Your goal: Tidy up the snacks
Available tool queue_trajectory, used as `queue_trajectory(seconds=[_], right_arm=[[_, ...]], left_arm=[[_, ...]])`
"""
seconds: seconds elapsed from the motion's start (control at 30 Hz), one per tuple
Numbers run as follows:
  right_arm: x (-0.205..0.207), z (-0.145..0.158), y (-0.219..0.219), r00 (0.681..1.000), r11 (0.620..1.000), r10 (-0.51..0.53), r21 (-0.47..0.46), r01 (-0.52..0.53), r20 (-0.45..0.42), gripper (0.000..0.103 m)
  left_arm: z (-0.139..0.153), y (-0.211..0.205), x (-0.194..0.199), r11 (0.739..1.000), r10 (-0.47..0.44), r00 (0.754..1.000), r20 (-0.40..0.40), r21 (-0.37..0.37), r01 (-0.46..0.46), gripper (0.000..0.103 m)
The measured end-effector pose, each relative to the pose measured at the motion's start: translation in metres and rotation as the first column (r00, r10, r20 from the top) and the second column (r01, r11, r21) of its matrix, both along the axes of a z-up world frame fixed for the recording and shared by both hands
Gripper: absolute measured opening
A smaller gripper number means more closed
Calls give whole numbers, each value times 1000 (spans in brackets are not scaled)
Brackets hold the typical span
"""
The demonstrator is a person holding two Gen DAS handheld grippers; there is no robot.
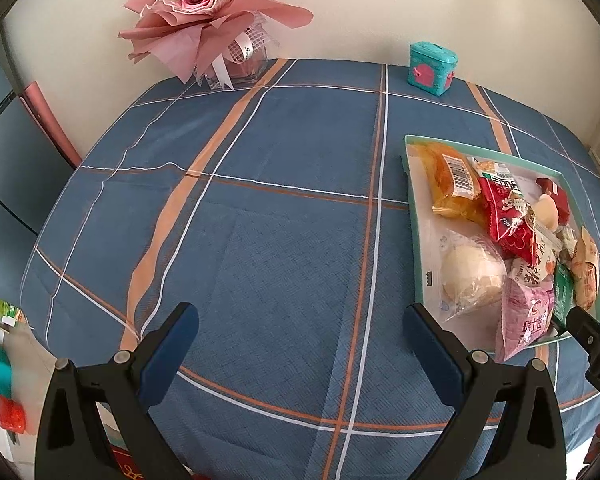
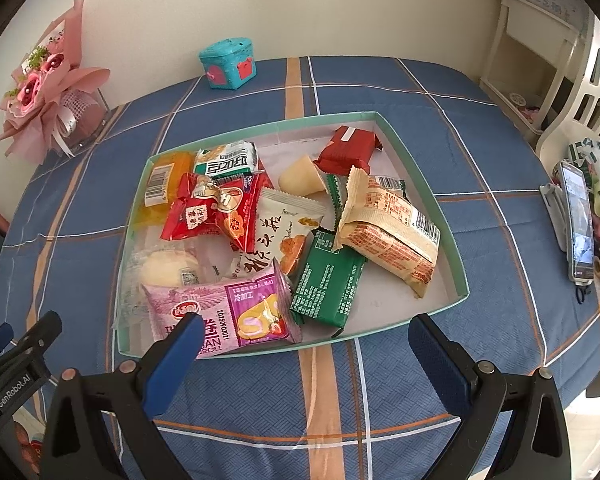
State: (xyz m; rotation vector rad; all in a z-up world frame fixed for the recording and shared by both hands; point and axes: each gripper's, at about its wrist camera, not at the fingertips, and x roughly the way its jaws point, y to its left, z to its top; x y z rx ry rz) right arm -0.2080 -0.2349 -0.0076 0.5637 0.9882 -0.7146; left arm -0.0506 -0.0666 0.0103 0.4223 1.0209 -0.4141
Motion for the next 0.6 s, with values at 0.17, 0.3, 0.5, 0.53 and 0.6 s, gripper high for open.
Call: queue_trajectory(seconds=[0.17,0.3,0.5,0.53,0.6], right_arm=[[2,0,1,1000,1000,3,1,-3,-2,103],[2,0,2,1000,1000,8,-1,-8,-2,103],[2,1,1,1000,1000,9,-2,-9,-1,103],[2,1,1,1000,1000,9,-2,-9,-1,103],[2,1,2,1000,1000,9,-2,-9,-1,103]], left_arm=[[-1,0,1,1000,-2,1000,-3,4,2,102],[-1,0,1,1000,2,1000,-3,5,-2,102],[-2,0,2,1000,9,1000,-9,6,-9,102],[-2,1,1,1000,9,1000,-10,6,-8,102],[-2,0,1,1000,7,1000,-9,8,-7,102]])
